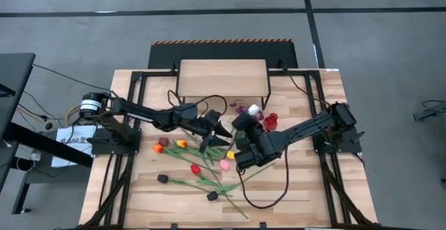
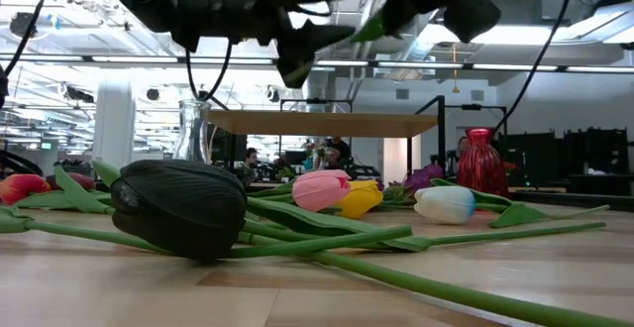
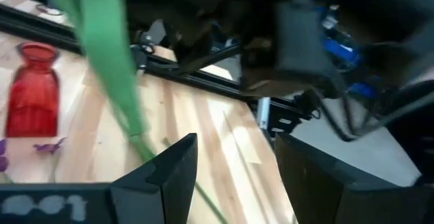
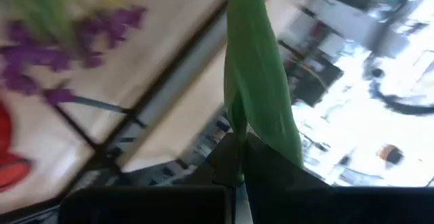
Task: Pick and place flowers into a vace then onto a shelf
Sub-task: Put the bottom white flower into the red vase
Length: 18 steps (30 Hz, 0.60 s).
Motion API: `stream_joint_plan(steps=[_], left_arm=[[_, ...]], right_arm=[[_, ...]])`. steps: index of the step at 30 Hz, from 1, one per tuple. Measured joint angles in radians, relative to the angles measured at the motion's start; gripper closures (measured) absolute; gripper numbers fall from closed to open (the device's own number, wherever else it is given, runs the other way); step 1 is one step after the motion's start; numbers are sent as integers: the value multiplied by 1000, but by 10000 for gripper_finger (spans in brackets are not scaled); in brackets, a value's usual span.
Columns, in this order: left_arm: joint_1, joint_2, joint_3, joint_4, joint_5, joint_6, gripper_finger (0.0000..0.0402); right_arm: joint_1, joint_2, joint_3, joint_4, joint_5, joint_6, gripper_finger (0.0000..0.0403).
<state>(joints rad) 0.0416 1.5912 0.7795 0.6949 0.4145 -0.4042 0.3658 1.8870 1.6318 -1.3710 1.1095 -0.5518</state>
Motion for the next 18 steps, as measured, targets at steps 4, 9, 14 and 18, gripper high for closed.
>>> stream_joint_plan(steps=[4, 9, 14, 18], left_arm=[[-13, -38, 0, -21, 23, 33, 214], [-21, -64, 0, -122, -150, 90, 214], [-13, -53, -1, -169, -248, 82, 214], [-14, -53, -1, -158, -268, 70, 214]], right_arm=[[-8, 0, 0, -61, -67, 92, 396], [9, 0, 0, -53, -46, 92, 396], [27, 0, 0, -15, -35, 51, 395], [27, 0, 0, 16, -27, 10, 395]])
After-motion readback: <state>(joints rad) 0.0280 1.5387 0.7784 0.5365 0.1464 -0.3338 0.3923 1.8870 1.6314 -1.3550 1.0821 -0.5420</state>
